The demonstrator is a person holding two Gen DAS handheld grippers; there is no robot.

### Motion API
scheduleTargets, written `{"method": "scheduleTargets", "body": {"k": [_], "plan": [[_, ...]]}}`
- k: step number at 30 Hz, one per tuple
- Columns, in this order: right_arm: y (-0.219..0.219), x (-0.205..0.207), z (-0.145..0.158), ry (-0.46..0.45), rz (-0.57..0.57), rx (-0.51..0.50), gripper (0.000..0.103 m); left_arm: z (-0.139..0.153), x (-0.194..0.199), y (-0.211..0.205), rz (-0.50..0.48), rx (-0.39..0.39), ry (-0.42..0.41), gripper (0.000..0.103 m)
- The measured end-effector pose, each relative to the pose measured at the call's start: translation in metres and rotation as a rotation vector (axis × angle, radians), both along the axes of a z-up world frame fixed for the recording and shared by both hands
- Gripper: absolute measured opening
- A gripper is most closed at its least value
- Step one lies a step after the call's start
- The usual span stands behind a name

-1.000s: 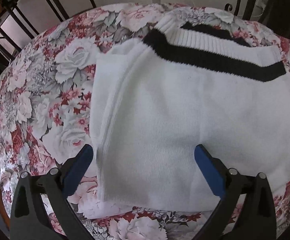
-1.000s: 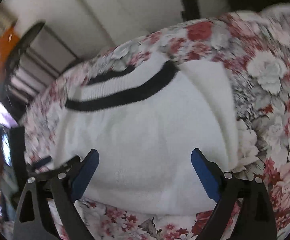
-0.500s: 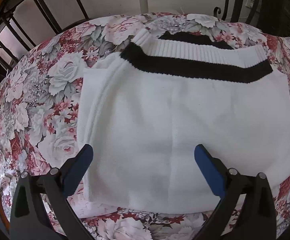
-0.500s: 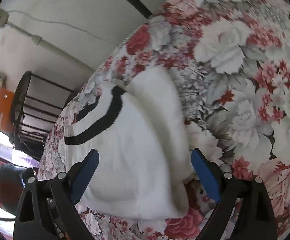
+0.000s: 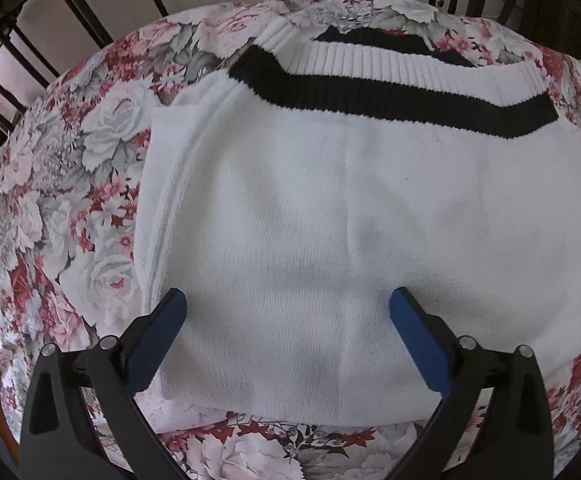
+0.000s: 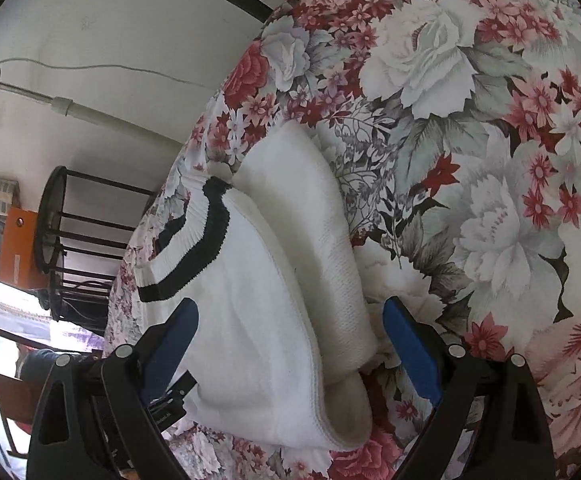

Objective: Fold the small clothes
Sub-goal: 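Move the right gripper to the side edge of the folded sweater and grasp it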

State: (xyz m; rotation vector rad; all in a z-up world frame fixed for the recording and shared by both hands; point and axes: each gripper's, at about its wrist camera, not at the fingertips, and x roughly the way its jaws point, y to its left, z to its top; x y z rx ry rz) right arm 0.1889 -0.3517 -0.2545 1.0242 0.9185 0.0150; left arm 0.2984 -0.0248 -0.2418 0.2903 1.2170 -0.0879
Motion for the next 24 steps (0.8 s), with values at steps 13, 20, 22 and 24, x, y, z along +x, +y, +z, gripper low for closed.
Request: {"method": "scheduleTargets", "body": {"k": [13, 20, 22, 24], "plan": [[-0.008, 0.001, -0.022, -0.028, 0.113, 0.106, 0.09, -0.002, 0.0, 0.005, 0.006, -0.006, 0.0, 0.099], [-0.006, 0.0, -0.021, -0.159, 0.131, 0.223, 0.065, 0.001, -0.003, -0.002, -0.003, -0.001, -0.009, 0.099], [-0.012, -0.002, -0.029, -0.064, 0.083, 0.104, 0.06, 0.002, -0.004, -0.003, -0.005, -0.002, -0.01, 0.098], [-0.024, -0.007, -0.048, -0.03, 0.018, 0.164, 0.039, 0.002, -0.004, -0.003, -0.005, -0.006, -0.009, 0.098]]}}
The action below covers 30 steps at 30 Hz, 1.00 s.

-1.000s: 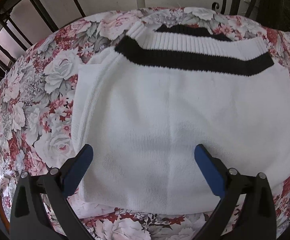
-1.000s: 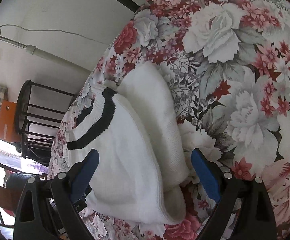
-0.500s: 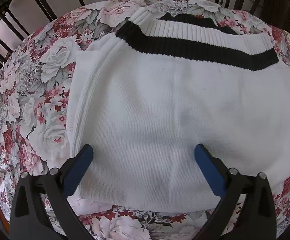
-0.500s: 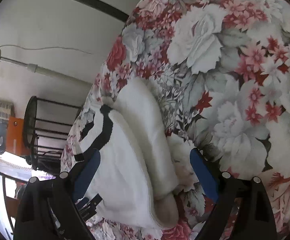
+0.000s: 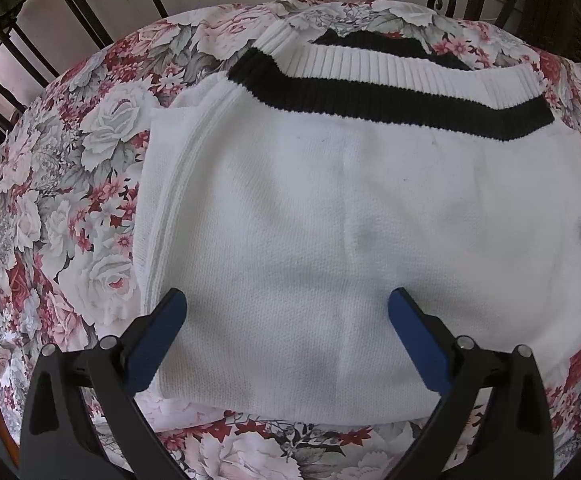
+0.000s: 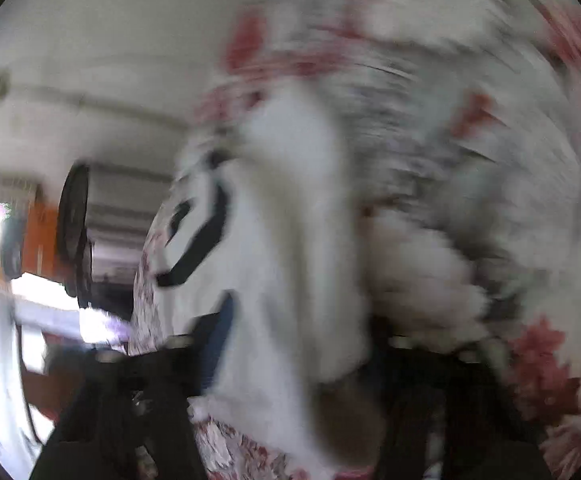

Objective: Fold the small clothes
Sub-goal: 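Move the right gripper to the side edge of the folded sweater and grasp it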

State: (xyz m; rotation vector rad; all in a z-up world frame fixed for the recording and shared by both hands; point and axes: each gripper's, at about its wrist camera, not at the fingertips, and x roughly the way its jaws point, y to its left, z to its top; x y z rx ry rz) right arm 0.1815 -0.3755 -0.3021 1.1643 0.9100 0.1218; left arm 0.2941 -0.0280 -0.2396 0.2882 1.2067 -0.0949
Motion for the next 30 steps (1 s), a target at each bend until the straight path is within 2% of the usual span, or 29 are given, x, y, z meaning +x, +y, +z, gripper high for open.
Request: {"method": "scheduleTargets", "body": {"k": [2, 3, 7, 10, 15, 19, 28, 30], "plan": [[-0.01, -0.005, -0.01, 0.002, -0.056, 0.095, 0.037, 0.001, 0.0, 0.0, 0.001, -0.006, -0.001, 0.098], [-0.011, -0.006, -0.01, -0.004, -0.067, 0.107, 0.039, 0.002, 0.0, 0.0, 0.002, -0.009, -0.001, 0.098], [0.001, -0.001, -0.002, -0.025, -0.017, 0.013, 0.048, 0.002, -0.001, -0.001, 0.002, -0.011, -0.007, 0.098], [0.006, 0.002, 0.0, -0.031, 0.002, -0.021, 0.05, 0.003, -0.001, -0.002, -0.001, -0.011, -0.012, 0.098], [0.012, 0.002, -0.008, -0.033, -0.014, -0.01, 0.05, 0.004, -0.002, -0.005, -0.007, -0.008, -0.014, 0.098], [0.009, 0.003, -0.01, -0.054, -0.003, 0.014, 0.056, 0.004, -0.004, -0.009, -0.017, 0.008, -0.024, 0.098], [0.009, 0.004, -0.008, -0.045, 0.009, 0.003, 0.057, 0.004, -0.008, -0.018, -0.031, 0.034, -0.041, 0.098], [0.015, 0.009, -0.003, -0.033, 0.009, -0.024, 0.05, 0.004, -0.008, -0.019, -0.03, 0.035, -0.041, 0.098]]}}
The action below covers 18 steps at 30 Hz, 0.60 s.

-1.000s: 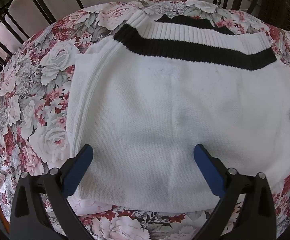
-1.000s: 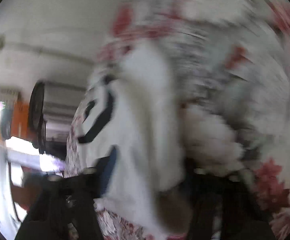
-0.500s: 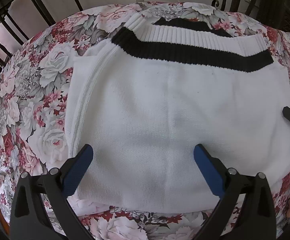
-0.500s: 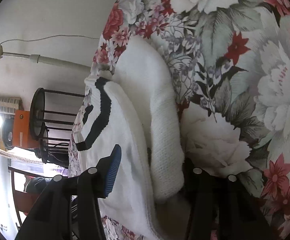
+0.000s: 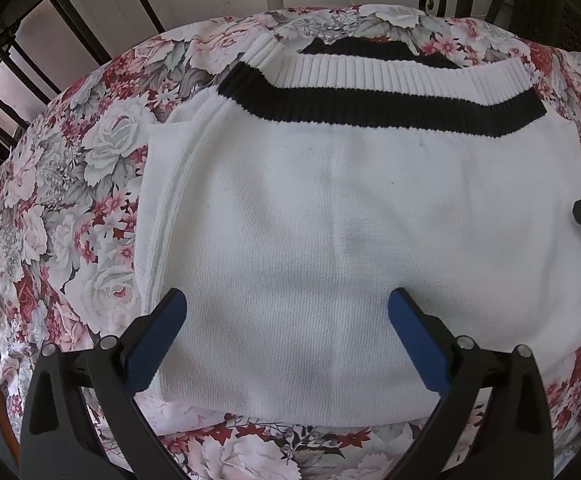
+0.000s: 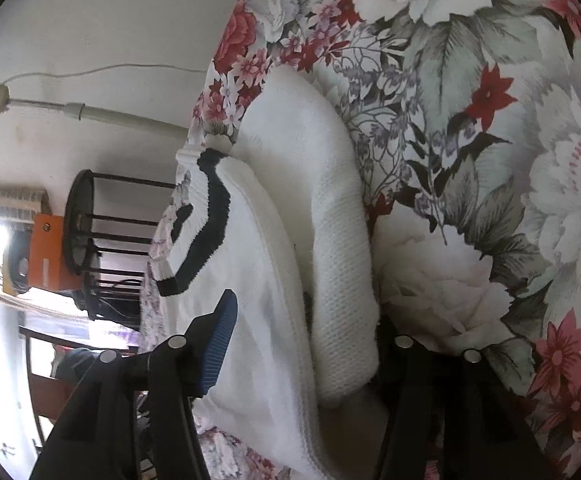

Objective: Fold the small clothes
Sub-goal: 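Move the right gripper to the side edge of the folded sweater and grasp it, then lift the side edge with the right gripper and fold it across the sweater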

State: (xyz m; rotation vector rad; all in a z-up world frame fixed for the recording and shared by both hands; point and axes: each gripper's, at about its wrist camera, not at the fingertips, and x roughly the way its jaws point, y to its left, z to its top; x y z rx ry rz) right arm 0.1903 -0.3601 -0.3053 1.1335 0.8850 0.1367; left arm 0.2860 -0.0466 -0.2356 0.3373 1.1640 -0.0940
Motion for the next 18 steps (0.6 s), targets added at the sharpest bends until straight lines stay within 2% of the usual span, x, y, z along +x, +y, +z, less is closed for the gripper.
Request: {"method": "scheduleTargets", "body": {"k": [1, 3, 4, 10, 18], "plan": [[0.0, -0.001, 0.0, 0.02, -0.012, -0.016, 0.039, 0.0, 0.0, 0.0, 0.0, 0.0, 0.0, 0.098], [0.001, -0.001, 0.0, 0.027, -0.029, 0.002, 0.03, 0.0, 0.0, 0.0, 0.001, -0.001, 0.001, 0.098], [0.002, 0.0, 0.0, 0.026, -0.032, 0.009, 0.028, 0.0, 0.0, 0.0, 0.001, 0.0, 0.001, 0.098], [0.013, 0.003, 0.02, 0.021, -0.036, -0.058, 0.026, 0.002, -0.001, -0.001, -0.002, -0.013, 0.005, 0.098], [0.045, 0.012, 0.068, -0.03, 0.017, -0.191, 0.026, 0.013, -0.004, -0.001, -0.014, -0.042, 0.002, 0.098]]}}
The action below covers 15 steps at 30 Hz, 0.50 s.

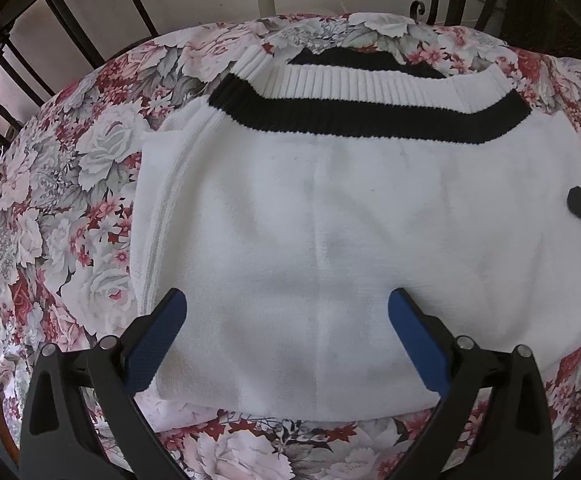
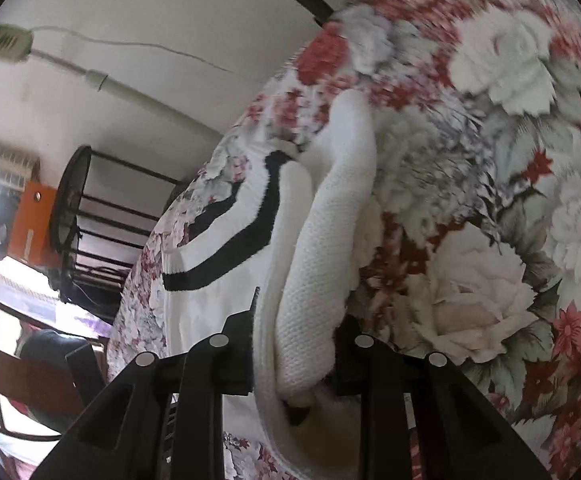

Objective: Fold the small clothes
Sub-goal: 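Lift the side edge with the right gripper and fold it across the sweater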

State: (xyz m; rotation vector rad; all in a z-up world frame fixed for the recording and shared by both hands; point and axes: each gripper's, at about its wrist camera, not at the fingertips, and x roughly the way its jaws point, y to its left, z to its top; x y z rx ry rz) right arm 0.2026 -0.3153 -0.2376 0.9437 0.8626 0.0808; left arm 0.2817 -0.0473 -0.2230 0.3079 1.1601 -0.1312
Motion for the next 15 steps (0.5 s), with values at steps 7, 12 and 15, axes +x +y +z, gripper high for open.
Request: {"method": "scheduleTargets", "body": {"k": [7, 12, 15], "plan": [[0.024, 0.007, 0.024, -0.003, 0.009, -0.037, 0.025, 0.004, -0.003, 0.0, -0.008, -0.04, 0.018, 0.098], [0.039, 0.011, 0.036, -0.009, 0.022, -0.064, 0.025, 0.006, -0.005, -0.004, -0.016, -0.068, 0.036, 0.098], [0.05, 0.017, 0.044, -0.012, 0.02, -0.067, 0.026, 0.007, -0.004, -0.007, -0.023, -0.075, 0.04, 0.098]]}}
